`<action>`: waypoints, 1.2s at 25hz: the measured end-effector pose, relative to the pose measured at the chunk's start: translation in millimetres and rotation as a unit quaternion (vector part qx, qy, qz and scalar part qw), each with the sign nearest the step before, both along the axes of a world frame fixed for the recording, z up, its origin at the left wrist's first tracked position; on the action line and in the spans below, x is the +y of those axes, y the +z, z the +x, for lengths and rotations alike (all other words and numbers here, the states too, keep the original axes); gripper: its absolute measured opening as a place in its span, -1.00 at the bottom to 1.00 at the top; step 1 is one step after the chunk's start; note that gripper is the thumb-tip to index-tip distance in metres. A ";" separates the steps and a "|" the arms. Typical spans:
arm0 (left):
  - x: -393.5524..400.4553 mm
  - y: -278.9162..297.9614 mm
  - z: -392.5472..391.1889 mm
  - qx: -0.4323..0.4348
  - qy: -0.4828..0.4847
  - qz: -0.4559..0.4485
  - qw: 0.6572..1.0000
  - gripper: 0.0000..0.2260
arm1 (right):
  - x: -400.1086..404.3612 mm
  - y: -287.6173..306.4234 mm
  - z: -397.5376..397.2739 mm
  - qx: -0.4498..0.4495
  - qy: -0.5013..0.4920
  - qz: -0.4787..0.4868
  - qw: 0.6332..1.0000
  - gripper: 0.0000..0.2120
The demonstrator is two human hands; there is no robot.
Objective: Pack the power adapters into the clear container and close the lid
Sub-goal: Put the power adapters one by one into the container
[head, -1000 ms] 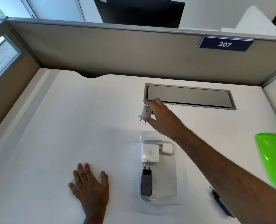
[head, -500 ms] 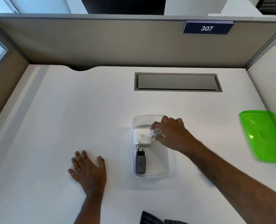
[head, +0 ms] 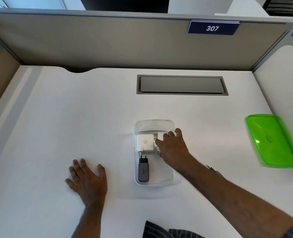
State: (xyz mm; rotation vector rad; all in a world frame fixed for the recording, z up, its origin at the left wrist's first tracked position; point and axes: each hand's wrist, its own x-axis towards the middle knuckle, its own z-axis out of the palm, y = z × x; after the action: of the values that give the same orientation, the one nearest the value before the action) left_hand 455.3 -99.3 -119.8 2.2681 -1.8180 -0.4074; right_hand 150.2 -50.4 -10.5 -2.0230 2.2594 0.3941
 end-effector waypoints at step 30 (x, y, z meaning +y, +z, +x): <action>0.6 -1.1 1.9 -0.003 -0.006 0.001 1.000 -0.29 | -12.6 -4.7 -11.9 0.042 0.054 -0.057 0.996 -0.80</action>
State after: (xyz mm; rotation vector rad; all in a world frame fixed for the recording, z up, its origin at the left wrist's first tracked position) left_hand 457.2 -98.7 -120.9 2.2634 -1.8355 -0.4037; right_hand 138.3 -63.1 -15.2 -2.2315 2.2766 0.3732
